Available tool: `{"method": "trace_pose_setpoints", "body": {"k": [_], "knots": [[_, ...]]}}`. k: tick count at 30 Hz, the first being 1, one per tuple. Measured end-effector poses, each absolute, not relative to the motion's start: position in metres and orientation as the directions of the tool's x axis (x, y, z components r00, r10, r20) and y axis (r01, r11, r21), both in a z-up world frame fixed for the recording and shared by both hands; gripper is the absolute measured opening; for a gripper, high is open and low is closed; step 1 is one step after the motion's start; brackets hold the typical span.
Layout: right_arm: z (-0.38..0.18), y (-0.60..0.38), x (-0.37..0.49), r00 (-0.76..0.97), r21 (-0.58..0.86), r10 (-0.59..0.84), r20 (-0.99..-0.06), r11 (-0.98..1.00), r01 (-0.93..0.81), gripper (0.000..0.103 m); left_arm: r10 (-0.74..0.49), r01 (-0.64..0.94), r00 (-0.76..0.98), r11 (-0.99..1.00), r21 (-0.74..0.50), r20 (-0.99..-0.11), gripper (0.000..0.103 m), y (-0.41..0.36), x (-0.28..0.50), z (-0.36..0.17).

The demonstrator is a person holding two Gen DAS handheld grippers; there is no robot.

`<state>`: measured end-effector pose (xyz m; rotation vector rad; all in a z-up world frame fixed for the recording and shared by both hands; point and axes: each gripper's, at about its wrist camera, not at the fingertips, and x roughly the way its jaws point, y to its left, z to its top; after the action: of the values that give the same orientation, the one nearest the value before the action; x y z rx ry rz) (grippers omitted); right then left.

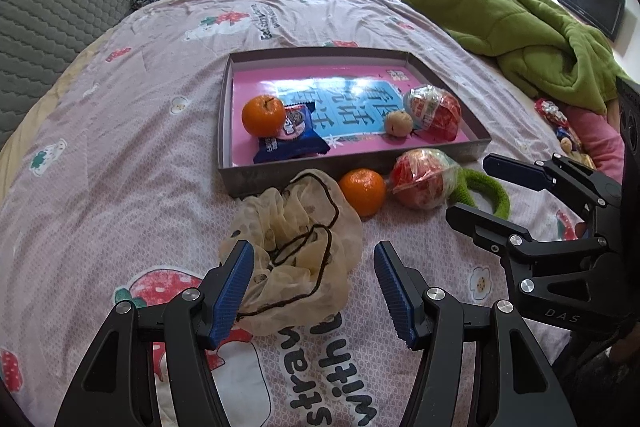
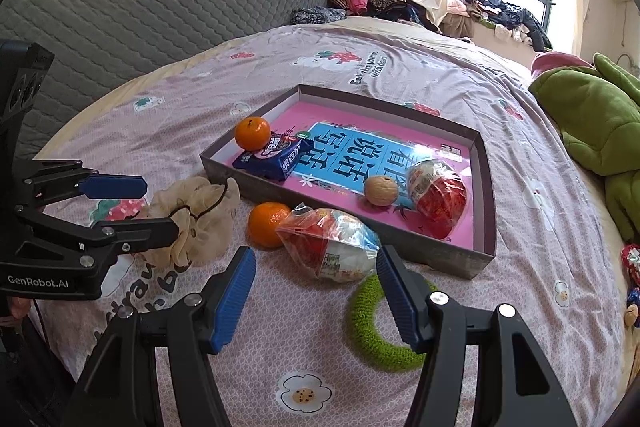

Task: Organize objects
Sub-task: 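Lower the left tool onto the beige mesh scrunchie while the right tool approaches the wrapped red egg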

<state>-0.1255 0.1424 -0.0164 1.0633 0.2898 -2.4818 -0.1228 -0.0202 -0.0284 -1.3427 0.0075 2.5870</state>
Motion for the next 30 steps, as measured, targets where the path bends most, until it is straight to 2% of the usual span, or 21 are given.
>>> {"method": "trace_pose_setpoints", "body": {"k": [30], "knots": [[-0.046, 0.140, -0.147, -0.590, -0.078, -0.241, -0.770, -0.883, 0.463, 0.063, 0.179, -0.200, -0.520, -0.976, -0.085, -0.835, 0.064, -0.020, -0.135, -0.059]]}}
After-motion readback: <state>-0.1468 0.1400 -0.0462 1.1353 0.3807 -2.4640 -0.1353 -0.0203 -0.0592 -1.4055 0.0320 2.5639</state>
